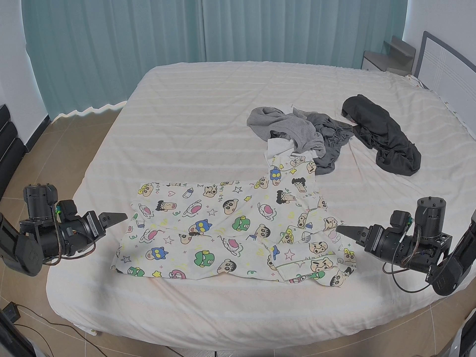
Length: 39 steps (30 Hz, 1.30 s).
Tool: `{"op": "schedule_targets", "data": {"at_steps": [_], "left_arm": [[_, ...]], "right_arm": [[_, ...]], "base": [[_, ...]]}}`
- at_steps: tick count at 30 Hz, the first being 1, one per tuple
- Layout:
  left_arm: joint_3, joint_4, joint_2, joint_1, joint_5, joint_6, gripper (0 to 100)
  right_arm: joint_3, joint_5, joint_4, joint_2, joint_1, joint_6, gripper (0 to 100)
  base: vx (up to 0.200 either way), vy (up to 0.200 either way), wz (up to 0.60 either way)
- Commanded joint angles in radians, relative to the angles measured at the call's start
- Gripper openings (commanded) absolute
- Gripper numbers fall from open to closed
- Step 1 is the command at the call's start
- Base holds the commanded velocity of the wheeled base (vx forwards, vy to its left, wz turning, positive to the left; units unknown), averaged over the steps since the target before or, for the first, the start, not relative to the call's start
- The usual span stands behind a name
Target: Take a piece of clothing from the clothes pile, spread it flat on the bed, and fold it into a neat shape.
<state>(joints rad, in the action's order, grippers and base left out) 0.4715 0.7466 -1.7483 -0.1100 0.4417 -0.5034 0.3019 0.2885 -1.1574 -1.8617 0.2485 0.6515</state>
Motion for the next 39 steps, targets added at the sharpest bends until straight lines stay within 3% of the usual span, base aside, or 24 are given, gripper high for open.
{"op": "schedule_targets", "data": {"at_steps": [1, 4, 9, 13, 21, 25, 39], "left_arm": [[0.073, -0.004, -0.128, -0.005, -0.006, 0.086, 100], [0.101, -0.015, -0.177, -0.017, -0.006, 0.192, 100], [0.182, -0.116, -0.267, -0.050, 0.005, 0.460, 100], [0.277, -0.260, -0.300, -0.050, 0.045, 0.565, 100], [0.366, -0.329, -0.355, -0.046, 0.078, 0.638, 100], [0.372, -0.329, -0.366, -0.045, 0.080, 0.645, 100], [0.374, -0.320, -0.389, -0.033, 0.109, 0.646, 100]], "right_arm": [[-0.009, 0.001, -0.001, -0.001, 0.008, 0.002, 100], [-0.023, 0.001, -0.001, 0.001, 0.011, 0.002, 100], [-0.043, 0.004, -0.001, -0.001, 0.018, 0.002, 100], [-0.047, 0.008, -0.001, 0.004, 0.018, 0.004, 100], [-0.058, 0.012, 0.001, -0.001, 0.023, 0.016, 100], [-0.053, 0.023, -0.001, 0.003, 0.025, 0.056, 100], [-0.056, 0.041, -0.001, -0.004, 0.026, 0.059, 100]], "base": [[0.000, 0.000, 0.00], [0.000, 0.000, 0.00], [0.000, 0.000, 0.00], [0.000, 0.000, 0.00], [0.000, 0.000, 0.00], [0.000, 0.000, 0.00], [0.000, 0.000, 0.00]]}}
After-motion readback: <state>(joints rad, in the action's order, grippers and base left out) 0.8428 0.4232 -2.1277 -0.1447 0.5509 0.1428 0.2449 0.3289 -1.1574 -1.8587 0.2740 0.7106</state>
